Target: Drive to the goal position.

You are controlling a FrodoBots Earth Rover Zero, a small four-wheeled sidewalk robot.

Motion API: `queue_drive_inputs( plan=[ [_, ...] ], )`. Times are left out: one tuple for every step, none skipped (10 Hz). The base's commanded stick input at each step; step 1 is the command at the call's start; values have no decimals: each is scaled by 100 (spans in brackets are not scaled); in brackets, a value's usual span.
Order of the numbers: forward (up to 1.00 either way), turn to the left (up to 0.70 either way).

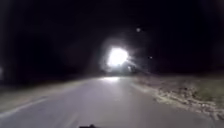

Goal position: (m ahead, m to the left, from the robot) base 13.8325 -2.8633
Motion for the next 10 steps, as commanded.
queue_drive_inputs(
  plan=[
    [100, 0],
    [100, 0],
    [100, 0],
    [100, 0],
    [100, 0],
    [100, 0],
    [100, 0],
    [100, 0],
    [100, 0],
    [100, 0]
  ],
)
